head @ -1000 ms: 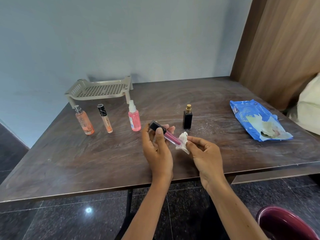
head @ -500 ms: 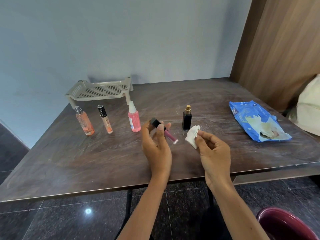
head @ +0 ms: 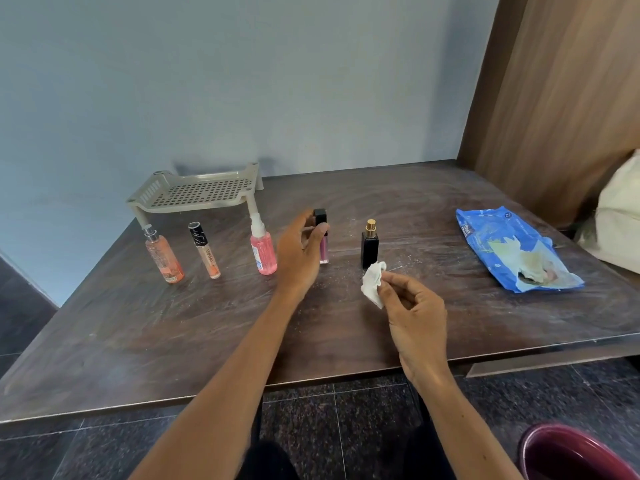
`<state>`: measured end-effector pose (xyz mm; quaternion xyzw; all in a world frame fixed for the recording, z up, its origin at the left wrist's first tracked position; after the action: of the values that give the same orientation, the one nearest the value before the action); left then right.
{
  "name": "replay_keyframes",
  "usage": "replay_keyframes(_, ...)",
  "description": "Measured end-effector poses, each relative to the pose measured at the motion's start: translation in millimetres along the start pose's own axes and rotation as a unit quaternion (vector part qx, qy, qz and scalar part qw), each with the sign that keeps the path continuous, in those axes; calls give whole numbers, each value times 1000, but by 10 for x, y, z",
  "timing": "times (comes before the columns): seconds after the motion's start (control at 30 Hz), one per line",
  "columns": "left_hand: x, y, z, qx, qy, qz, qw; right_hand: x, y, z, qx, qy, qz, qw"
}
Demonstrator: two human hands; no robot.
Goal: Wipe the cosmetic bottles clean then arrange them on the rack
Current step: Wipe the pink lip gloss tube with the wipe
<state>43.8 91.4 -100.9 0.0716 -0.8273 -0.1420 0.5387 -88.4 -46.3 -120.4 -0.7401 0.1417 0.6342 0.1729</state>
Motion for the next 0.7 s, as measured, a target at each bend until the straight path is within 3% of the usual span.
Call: replay_keyframes(0.7, -130, 65, 80, -29, -7, -11, 1000, 37, 9, 6, -13, 23, 31, 999)
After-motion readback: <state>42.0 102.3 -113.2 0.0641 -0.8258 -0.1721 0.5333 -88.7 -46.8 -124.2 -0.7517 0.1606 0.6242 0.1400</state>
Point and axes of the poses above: each hand's wrist, its own z-axis away from the middle knuckle, its own y-axis out of the back of the hand, x = y × z, the point moved 1 cm from there along -z, towards the middle knuckle, and after that the axes turned 7 degrees about -x, right-handed, at the moved point
